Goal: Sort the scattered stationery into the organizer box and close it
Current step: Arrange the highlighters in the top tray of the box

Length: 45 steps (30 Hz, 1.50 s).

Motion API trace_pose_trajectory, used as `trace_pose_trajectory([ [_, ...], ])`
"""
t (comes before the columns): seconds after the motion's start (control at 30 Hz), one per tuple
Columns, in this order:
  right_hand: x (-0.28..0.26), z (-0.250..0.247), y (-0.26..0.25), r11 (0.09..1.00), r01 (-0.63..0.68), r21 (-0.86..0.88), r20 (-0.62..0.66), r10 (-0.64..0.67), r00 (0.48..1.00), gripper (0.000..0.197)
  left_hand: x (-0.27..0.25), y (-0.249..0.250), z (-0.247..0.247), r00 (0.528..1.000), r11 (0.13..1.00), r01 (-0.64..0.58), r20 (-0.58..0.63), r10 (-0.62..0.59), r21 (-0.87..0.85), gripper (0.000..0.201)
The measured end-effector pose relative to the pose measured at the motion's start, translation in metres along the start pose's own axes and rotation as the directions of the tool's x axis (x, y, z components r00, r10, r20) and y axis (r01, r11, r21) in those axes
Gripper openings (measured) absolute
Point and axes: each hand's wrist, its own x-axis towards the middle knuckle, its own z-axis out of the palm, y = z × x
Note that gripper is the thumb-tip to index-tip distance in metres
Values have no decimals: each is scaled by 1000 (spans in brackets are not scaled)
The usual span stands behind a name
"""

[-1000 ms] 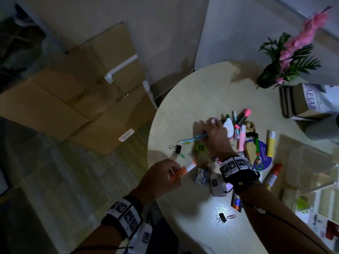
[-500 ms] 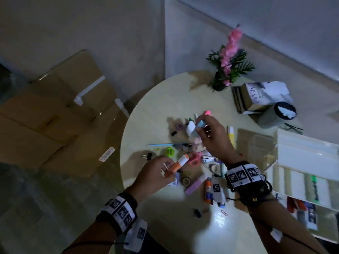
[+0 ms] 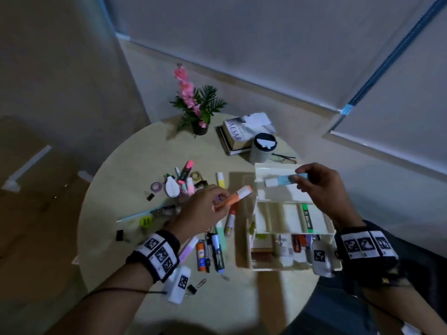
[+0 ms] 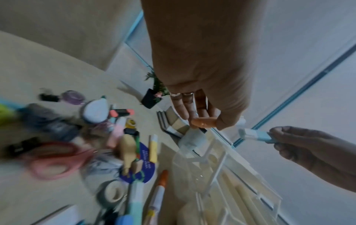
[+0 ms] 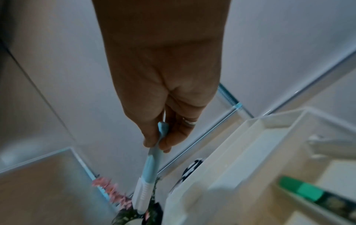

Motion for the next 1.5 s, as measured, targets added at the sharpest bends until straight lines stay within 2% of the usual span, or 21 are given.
trace_pose_trajectory([
  [0.13,-8,-44,23,999,-32,36,-47,33,998,11,52,33,23,994,981,-105,55,97,165,20],
  [0.23,-9,-65,38,997,-43,67,-56,47,997,9,83,48,43,991,946,-133,62,120,296,25],
  [0.43,1,-98,64,996,-63,56,-67,67,996,10,121,60,81,991,827,-131,85,101,546,27],
  [0.63,21,-106,95,994,-98,-38,-20,97,995,9,132,66,103,998,734,-69,50,48,676,25],
  [0.73,27,-105,101,992,-64,-110,3,64,998,9,134,67,106,997,695,-73,53,51,715,24],
  [0.87,32,-104,108,981,45,-190,140,-18,990,17,129,66,108,996,666,-65,8,88,743,19],
  [1.0,40,-100,115,937,176,-303,157,-133,979,28,129,65,109,996,655,-56,-7,93,753,20],
  [1.13,49,-90,120,849,329,-413,190,-273,943,30,132,69,111,998,659,-32,-18,68,752,20],
  [1.4,58,-81,134,802,362,-475,184,-312,932,25,131,69,113,997,671,-21,-30,65,741,23],
  [1.5,56,-76,131,754,364,-547,159,-333,929,18,129,69,113,997,676,-21,-35,69,737,24],
])
